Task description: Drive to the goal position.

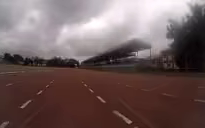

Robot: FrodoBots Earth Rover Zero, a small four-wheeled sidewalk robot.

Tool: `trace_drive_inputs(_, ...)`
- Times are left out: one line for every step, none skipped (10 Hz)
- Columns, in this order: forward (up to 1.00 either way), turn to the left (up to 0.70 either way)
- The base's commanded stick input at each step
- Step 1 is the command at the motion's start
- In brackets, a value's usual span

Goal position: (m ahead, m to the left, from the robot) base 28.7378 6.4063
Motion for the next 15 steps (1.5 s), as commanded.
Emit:
trace_drive_inputs(0.70,0.00)
trace_drive_inputs(0.70,0.00)
trace_drive_inputs(0.70,0.00)
trace_drive_inputs(0.70,0.00)
trace_drive_inputs(0.70,0.00)
trace_drive_inputs(0.70,0.00)
trace_drive_inputs(0.70,0.00)
trace_drive_inputs(0.70,0.00)
trace_drive_inputs(0.70,0.00)
trace_drive_inputs(0.70,0.00)
trace_drive_inputs(0.70,0.00)
trace_drive_inputs(0.70,0.00)
trace_drive_inputs(0.70,0.00)
trace_drive_inputs(0.70,0.00)
trace_drive_inputs(0.70,0.00)
